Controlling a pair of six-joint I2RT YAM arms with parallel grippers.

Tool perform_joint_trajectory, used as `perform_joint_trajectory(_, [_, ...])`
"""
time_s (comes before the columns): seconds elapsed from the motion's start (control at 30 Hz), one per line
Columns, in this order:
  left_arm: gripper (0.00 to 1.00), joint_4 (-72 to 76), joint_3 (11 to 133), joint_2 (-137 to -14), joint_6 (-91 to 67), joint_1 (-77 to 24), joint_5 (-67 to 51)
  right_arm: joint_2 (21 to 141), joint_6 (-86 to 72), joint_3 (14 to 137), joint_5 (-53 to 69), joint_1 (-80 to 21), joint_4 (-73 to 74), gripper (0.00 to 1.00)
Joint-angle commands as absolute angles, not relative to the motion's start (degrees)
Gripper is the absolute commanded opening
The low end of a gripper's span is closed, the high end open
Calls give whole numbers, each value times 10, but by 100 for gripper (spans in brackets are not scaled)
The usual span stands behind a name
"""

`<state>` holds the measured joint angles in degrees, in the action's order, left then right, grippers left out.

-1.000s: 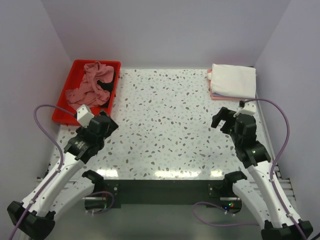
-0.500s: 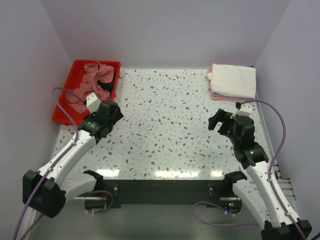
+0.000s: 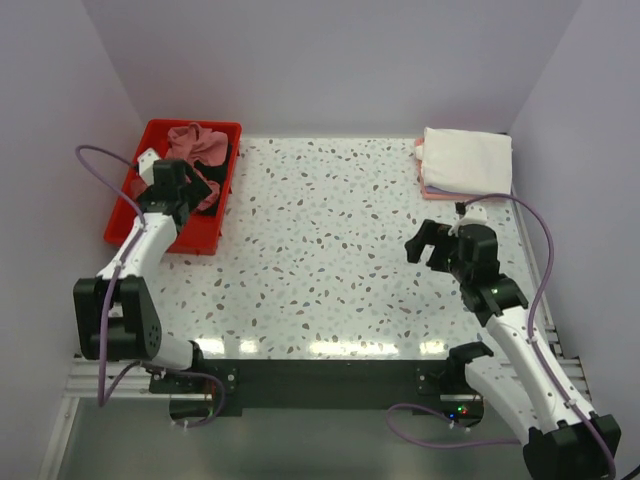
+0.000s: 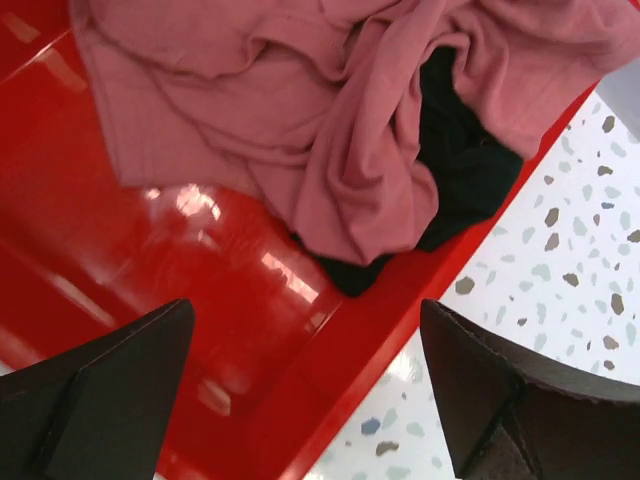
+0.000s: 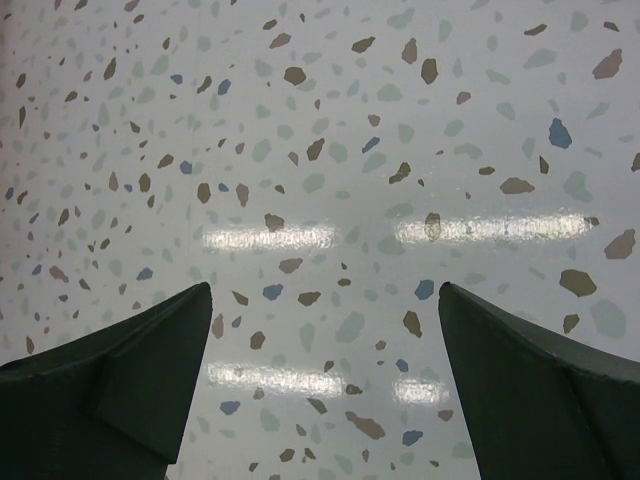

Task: Fold and stack the t-shirts
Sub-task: Grab the tshirt from the pile

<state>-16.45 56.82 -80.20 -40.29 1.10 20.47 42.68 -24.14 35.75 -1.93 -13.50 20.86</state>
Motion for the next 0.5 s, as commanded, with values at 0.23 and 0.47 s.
perform_joint_trajectory(0.23, [98, 32, 785, -1025, -220, 91, -53, 465, -228, 380, 2, -135, 207, 99])
perform_joint_trajectory(0.47, [94, -35, 928, -1146, -171, 92, -120, 468, -223, 375, -10, -135, 199, 99])
